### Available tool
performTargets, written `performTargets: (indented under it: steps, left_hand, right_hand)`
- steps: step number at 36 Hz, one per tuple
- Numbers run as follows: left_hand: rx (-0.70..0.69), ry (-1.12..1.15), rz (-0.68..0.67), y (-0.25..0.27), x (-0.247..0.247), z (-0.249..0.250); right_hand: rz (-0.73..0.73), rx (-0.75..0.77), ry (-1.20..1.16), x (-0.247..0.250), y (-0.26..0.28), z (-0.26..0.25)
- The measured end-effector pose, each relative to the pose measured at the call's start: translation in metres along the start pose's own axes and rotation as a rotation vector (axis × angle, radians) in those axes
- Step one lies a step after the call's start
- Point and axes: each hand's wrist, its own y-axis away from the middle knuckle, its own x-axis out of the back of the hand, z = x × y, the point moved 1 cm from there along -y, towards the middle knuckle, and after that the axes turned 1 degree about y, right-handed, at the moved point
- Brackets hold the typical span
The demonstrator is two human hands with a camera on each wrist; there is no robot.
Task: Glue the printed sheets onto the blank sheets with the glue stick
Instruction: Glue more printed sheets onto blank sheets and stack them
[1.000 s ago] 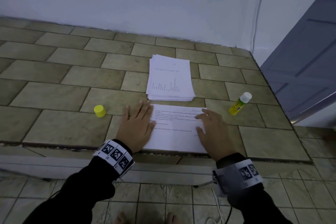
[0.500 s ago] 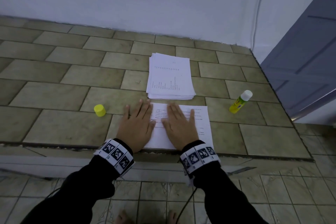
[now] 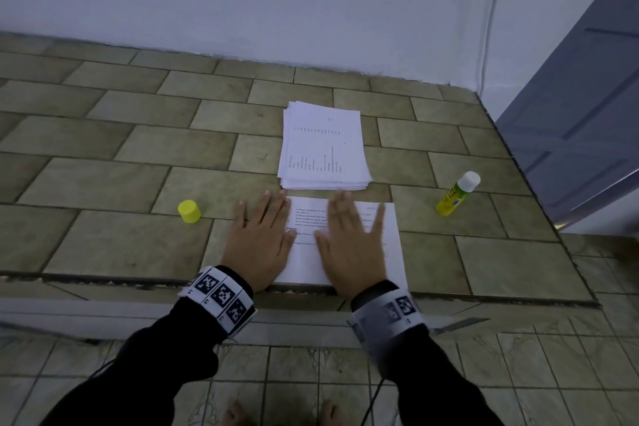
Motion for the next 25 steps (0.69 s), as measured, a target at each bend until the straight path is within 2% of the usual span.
performTargets:
  steps: [4,8,18,22,25]
  left_hand:
    - [-0.035,-0.015,0.005,0.001,0.001,0.000]
    - [-0.028,-0.019,-0.001,0.001,0.001,0.000]
    - [-0.016,0.002,0.009,0.002,0.002,0.000]
    - [-0.016,0.007,0.010,0.002,0.003,0.000]
    - [-0.020,0.004,0.014,0.001,0.003,0.002]
  right_hand:
    - [-0.024,0.112,-0.100,-0.007,-0.006,-0.029]
    - [-0.054,0.142,-0.122,-0.016,-0.006,-0.013]
    - [-0.093,-0.134,-0.031,-0.013,0.017,0.087]
    - [-0.052,-0.225,0.022,-0.011,0.019,0.104]
    - [-0.015,-0.285,0.021,-0.006,0.017,0.095]
